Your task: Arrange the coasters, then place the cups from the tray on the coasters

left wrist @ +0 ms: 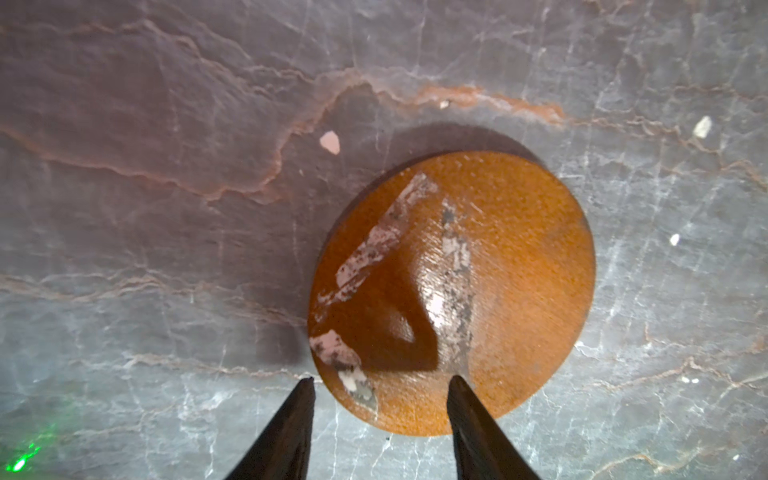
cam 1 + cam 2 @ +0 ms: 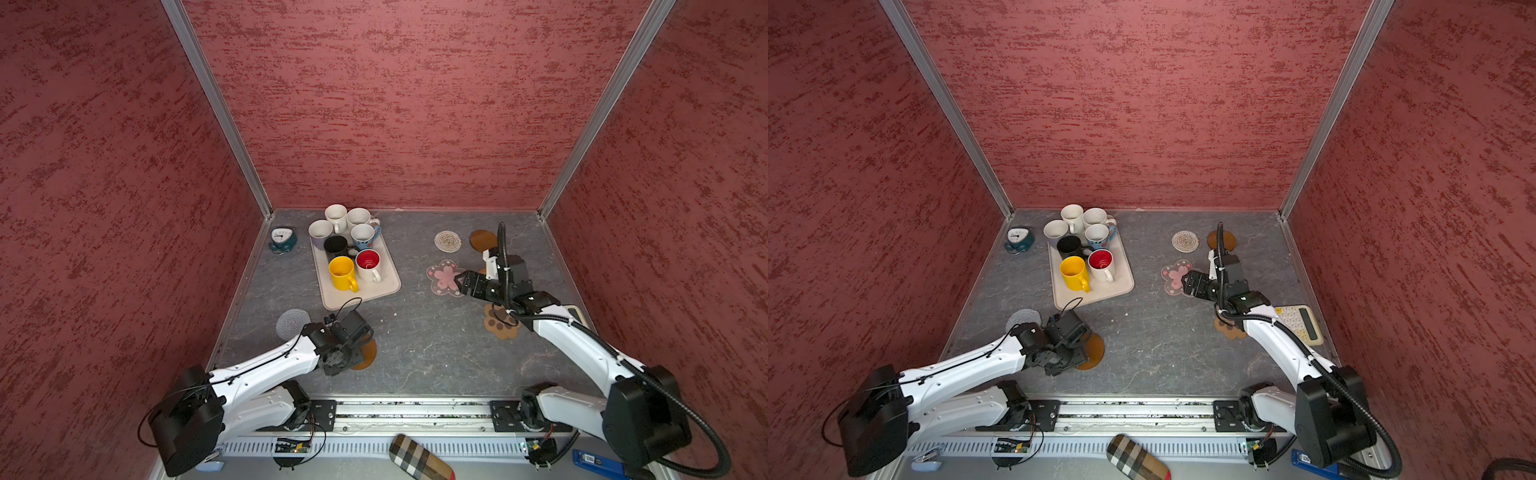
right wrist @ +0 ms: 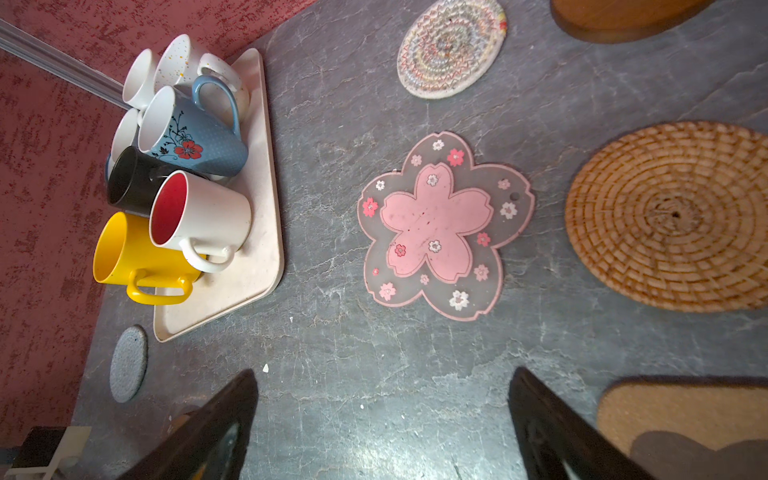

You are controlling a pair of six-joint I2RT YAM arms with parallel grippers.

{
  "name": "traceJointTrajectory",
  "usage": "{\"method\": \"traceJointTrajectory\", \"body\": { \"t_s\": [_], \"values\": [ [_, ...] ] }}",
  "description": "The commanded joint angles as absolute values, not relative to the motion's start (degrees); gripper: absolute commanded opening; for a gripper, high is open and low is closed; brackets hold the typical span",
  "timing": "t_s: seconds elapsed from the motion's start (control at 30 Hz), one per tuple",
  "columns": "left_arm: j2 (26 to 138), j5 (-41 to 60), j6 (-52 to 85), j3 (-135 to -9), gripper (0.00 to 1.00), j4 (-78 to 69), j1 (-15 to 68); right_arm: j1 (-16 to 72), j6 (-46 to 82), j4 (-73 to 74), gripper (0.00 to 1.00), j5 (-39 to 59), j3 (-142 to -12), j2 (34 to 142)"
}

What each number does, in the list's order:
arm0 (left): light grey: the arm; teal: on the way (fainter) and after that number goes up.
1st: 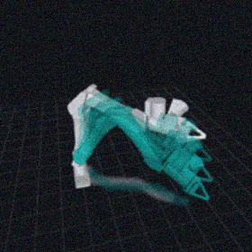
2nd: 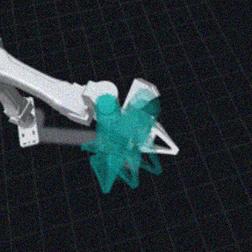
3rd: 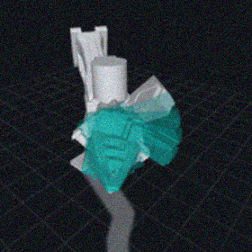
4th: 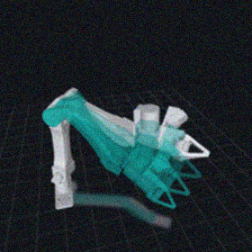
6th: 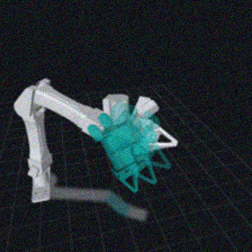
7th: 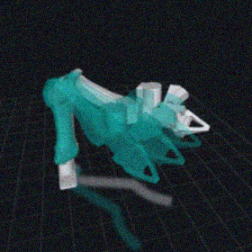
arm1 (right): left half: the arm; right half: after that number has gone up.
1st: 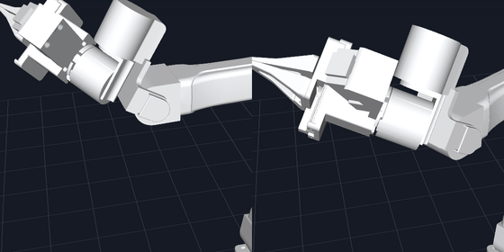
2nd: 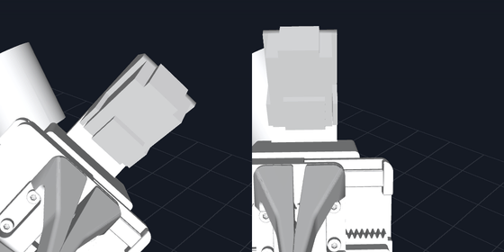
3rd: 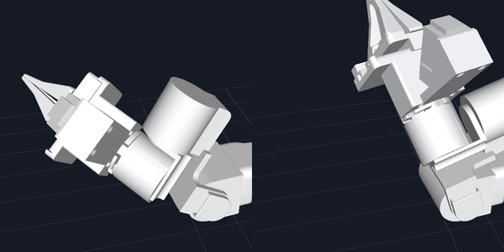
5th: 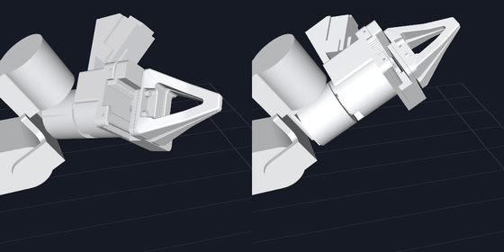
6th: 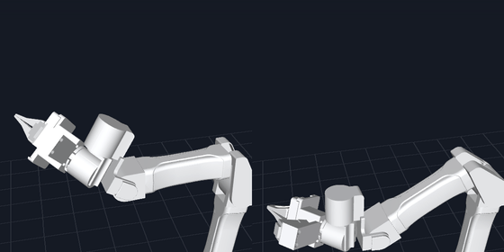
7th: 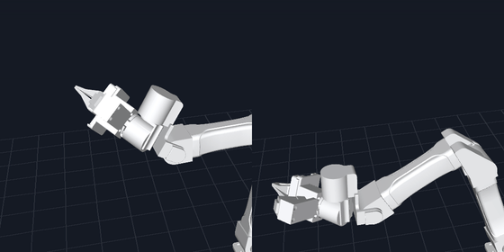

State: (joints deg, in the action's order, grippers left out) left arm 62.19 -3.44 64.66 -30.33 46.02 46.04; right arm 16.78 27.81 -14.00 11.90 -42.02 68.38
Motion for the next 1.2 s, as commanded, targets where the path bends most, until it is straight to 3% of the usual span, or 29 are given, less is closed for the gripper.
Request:
{"method": "traceJointTrajectory", "body": {
  "t_s": [0.0, 0.13, 0.3, 0.8, 1.17],
  "values": [
    [62.7, -3.2, 64.4, -29.8, 0.52, 43.7, 45.3, 16.6, 27.2, -13.9, 0.95, 12.0, -41.7, 68.5],
    [63.7, -2.8, 63.2, -30.3, 0.53, 43.9, 43.9, 16.6, 27.3, -13.8, 0.95, 12.3, -41.7, 68.8],
    [63.3, -3.4, 62.4, -30.2, 0.63, 45.5, 42.2, 16.6, 27.0, -13.9, 0.95, 12.1, -41.7, 68.8],
    [66.6, -3.0, 58.6, -32.3, 0.46, 42.3, 40.4, 16.6, 27.5, -14.1, 0.95, 12.1, -41.6, 69.1],
    [73.0, -2.2, 59.0, -36.9, 0.39, 37.5, 42.7, 16.6, 27.4, -15.0, 0.95, 11.6, -40.8, 67.6]
  ]
}}
